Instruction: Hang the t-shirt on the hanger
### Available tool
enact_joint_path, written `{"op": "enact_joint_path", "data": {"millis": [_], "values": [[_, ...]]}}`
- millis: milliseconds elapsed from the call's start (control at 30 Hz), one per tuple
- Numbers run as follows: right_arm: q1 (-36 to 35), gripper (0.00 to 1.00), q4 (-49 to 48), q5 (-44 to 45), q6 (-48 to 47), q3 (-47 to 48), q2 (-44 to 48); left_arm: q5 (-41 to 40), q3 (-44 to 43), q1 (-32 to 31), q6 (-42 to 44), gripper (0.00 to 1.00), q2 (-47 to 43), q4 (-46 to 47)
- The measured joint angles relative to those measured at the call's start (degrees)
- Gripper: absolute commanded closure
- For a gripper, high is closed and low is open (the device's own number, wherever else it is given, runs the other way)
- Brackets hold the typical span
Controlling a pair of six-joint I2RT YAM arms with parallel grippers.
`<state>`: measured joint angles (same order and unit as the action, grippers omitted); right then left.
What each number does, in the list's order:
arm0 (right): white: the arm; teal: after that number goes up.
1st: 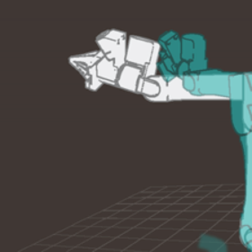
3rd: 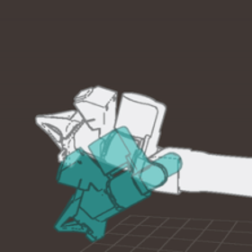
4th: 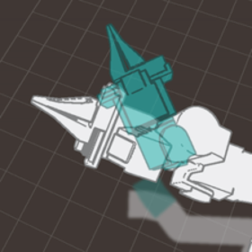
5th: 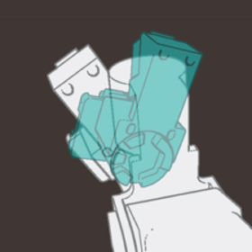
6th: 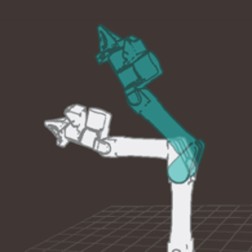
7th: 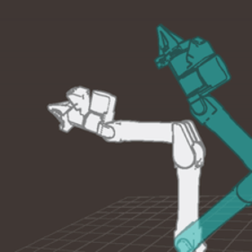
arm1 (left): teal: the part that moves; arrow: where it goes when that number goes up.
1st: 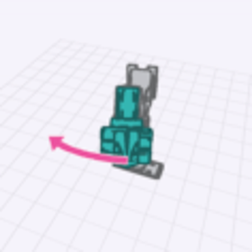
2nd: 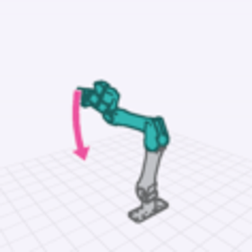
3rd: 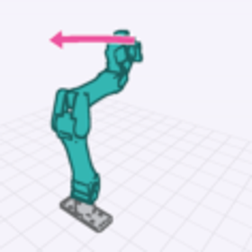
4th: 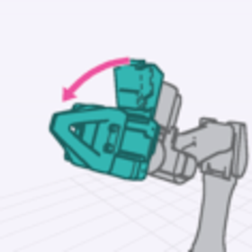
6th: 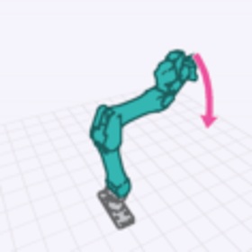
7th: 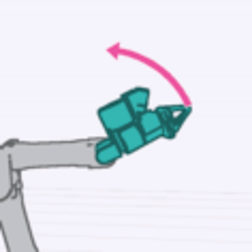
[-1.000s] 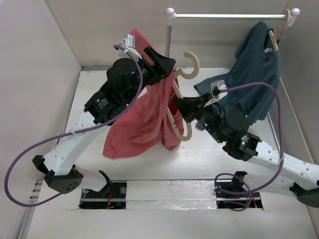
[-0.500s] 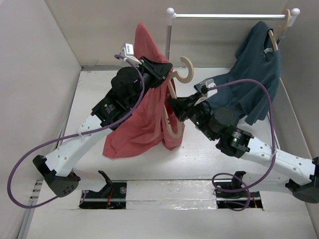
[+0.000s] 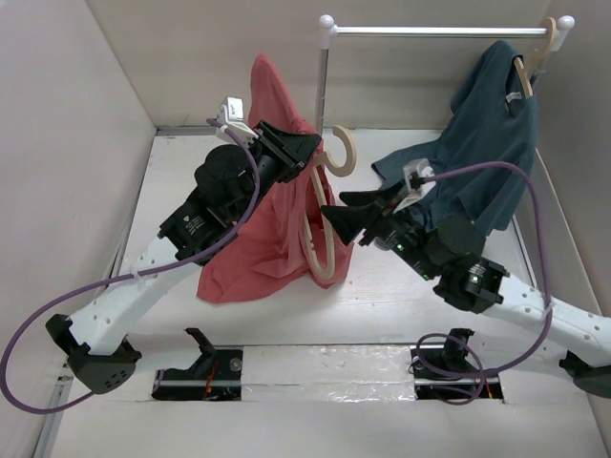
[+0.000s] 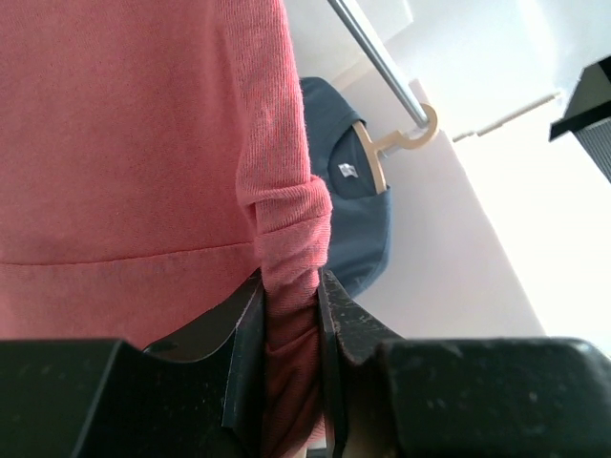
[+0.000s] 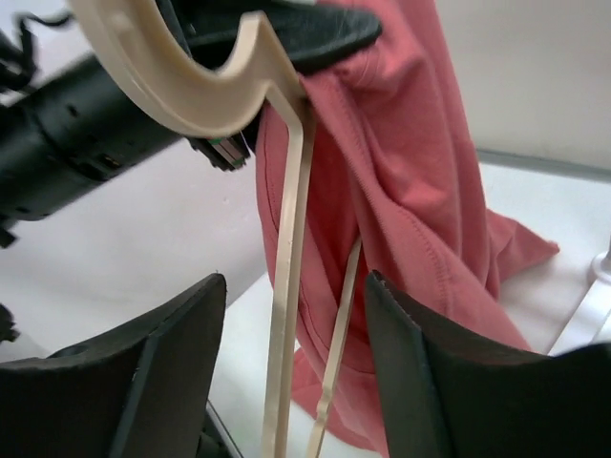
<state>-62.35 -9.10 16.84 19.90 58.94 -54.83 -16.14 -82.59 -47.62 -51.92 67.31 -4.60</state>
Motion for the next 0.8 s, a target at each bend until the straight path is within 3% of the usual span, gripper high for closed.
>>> {"op": "enact_joint_path", "data": {"millis": [67,100,133,167,300,367,400,500,800], "values": [[0.04,0.39,1.49,-0.46,0.35,-0.04,2.71,0.87,0.00,0.00,-0.07,1.00,-0.35,-0.02],[0.15,0.77,2.36,-0.63,0.63,-0.24,4.26,1.33,-0.02,0.00,-0.09,1.00,-0.46,-0.04],[0.35,0.93,3.08,-0.70,0.59,-0.66,5.46,1.77,-0.02,0.00,-0.09,1.00,-0.57,-0.04],[0.70,1.00,3.78,-0.74,1.46,-1.68,7.30,2.19,-0.02,0.00,-0.11,1.00,-0.66,-0.15],[2.97,0.96,7.26,-1.53,4.07,-7.72,13.07,2.71,-0.02,0.00,-0.28,1.00,-0.98,-0.94],[4.22,0.79,9.70,-2.38,5.60,-10.49,13.99,2.82,-0.02,0.00,-0.31,1.00,-1.14,-1.11],[4.55,0.61,10.80,-2.75,6.27,-11.61,13.81,2.86,-0.02,0.00,-0.31,1.00,-1.20,-1.09],[4.63,0.43,14.93,-4.26,7.93,-14.58,12.11,3.23,-0.02,0.00,-0.35,1.00,-1.29,-1.07],[4.63,0.42,18.99,-5.66,7.23,-16.28,3.10,4.20,-0.02,0.00,-0.70,1.00,-1.18,-0.85]]}}
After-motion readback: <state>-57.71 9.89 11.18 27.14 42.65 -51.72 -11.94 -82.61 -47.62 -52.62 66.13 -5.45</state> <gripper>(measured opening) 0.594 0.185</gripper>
